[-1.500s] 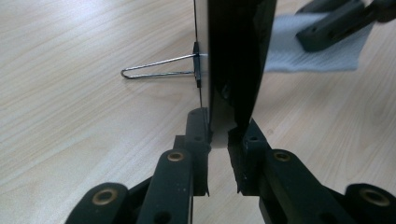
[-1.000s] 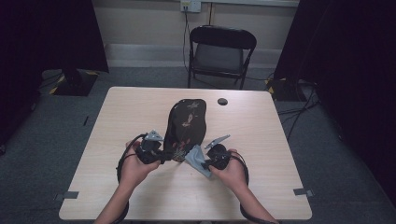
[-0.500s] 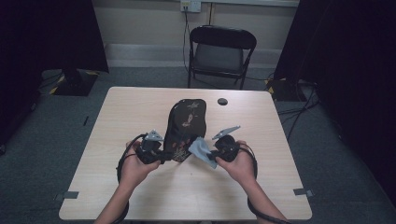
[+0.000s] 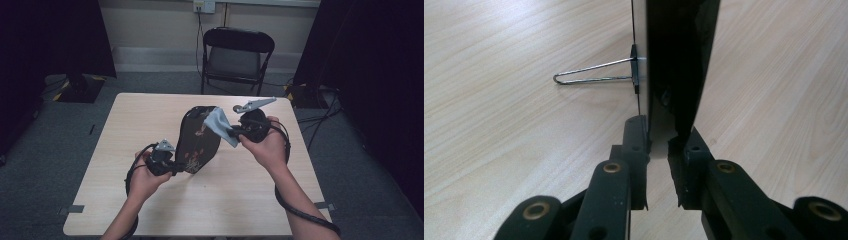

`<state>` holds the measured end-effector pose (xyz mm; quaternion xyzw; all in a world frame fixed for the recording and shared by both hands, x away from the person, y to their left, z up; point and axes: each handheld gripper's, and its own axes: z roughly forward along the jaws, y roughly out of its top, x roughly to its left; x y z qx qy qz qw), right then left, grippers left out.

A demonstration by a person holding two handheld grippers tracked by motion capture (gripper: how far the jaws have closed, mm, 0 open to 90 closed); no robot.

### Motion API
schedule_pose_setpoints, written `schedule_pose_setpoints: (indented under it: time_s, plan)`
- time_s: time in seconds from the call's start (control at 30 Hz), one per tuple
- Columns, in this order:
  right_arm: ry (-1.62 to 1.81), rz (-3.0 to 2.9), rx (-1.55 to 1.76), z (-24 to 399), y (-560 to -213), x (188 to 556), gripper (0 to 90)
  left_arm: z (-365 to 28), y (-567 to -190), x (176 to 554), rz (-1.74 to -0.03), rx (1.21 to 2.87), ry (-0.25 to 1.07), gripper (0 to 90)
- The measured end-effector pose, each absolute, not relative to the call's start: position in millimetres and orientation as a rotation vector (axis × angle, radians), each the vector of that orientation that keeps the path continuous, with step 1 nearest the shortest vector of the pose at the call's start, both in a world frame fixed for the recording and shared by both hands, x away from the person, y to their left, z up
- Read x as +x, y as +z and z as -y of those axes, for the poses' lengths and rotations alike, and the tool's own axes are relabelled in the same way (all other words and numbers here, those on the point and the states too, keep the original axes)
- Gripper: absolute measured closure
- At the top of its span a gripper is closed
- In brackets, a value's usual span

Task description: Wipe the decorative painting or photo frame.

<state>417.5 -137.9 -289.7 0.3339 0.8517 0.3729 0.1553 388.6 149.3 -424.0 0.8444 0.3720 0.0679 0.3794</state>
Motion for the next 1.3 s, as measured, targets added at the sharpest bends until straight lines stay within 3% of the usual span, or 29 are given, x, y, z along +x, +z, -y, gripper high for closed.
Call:
schedule_pose_setpoints:
  time_s: [0.17, 0.53, 1.3]
  plan:
    - [1.085, -2.433, 0.921, 124, -280, 418, 81.0, -149, -424, 389, -0.955, 2.153, 0.166, 78.5]
    - [1.069, -2.474, 0.892, 110, -296, 416, 81.0, -149, -424, 389, -0.952, 2.153, 0.171, 78.5]
    - [1.043, -2.574, 0.988, 114, -370, 411, 81.0, -149, -424, 389, -0.952, 2.154, 0.17, 78.5]
